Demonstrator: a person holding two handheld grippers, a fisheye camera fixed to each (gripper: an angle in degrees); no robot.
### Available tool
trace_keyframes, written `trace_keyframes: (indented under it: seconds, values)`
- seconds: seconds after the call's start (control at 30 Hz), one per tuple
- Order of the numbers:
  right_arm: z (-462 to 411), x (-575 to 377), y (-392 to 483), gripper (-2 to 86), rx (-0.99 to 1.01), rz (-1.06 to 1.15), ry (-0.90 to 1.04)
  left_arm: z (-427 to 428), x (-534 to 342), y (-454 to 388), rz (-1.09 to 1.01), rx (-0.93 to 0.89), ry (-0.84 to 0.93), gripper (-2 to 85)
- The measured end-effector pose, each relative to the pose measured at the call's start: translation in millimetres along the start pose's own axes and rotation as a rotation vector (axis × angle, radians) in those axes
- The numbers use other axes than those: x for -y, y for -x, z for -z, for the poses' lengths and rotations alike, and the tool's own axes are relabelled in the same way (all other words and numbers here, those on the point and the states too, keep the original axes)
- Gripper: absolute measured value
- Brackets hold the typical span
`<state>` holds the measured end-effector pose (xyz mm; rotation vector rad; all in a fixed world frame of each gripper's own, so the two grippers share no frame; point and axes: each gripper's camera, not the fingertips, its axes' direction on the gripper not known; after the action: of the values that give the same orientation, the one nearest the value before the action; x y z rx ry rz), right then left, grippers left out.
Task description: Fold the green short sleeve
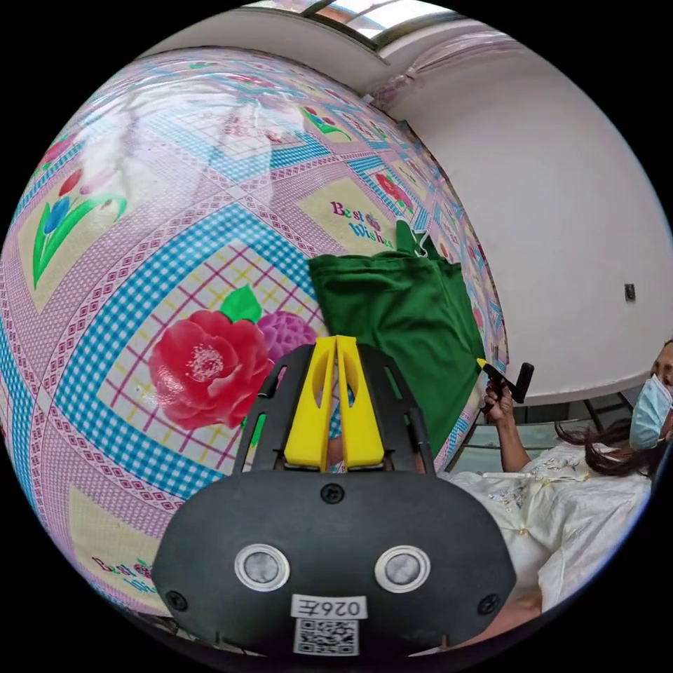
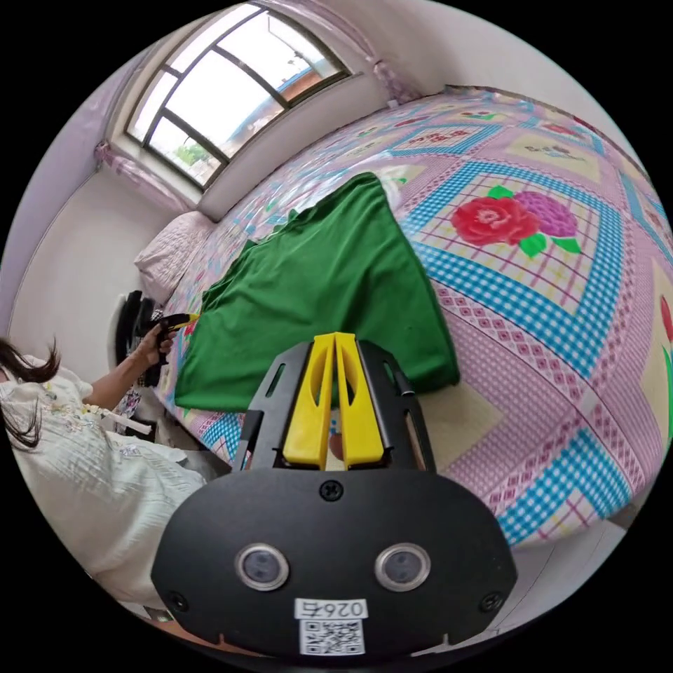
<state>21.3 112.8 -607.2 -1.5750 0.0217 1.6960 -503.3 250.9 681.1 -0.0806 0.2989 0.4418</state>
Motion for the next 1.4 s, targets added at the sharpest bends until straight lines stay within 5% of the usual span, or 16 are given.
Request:
trace_keyframes:
  seconds: [0.17,0.27,0.37,0.7,0.87,1.13,1.4]
  values:
    - [10,-37,50,-0.9,-0.037,-0.015,-0.121,5,15,-38,-0.209,-0.074,-0.114,-1.0]
    - [-5,-63,108,-0.9,-0.044,-0.006,-0.185,-27,42,-51,-0.363,-0.204,0.037,-1.0]
    - [-34,-92,169,-0.9,-0.06,-0.03,-0.212,-46,52,-36,-0.426,-0.01,0.234,-1.0]
    - [-125,-188,300,0.4,-0.039,-0.224,-0.221,25,36,-5,-0.461,0.035,-0.02,1.1]
    - [-175,-208,335,3.3,0.004,-0.261,-0.178,4,72,-18,-0.498,-0.014,-0.013,15.1]
    - [-268,-215,437,6.4,-0.343,0.035,-0.037,-17,99,16,-0.371,-0.159,0.085,16.7]
    - [-342,-220,495,9.1,-0.465,0.193,0.051,-1,97,49,-0.281,-0.318,0.127,13.8]
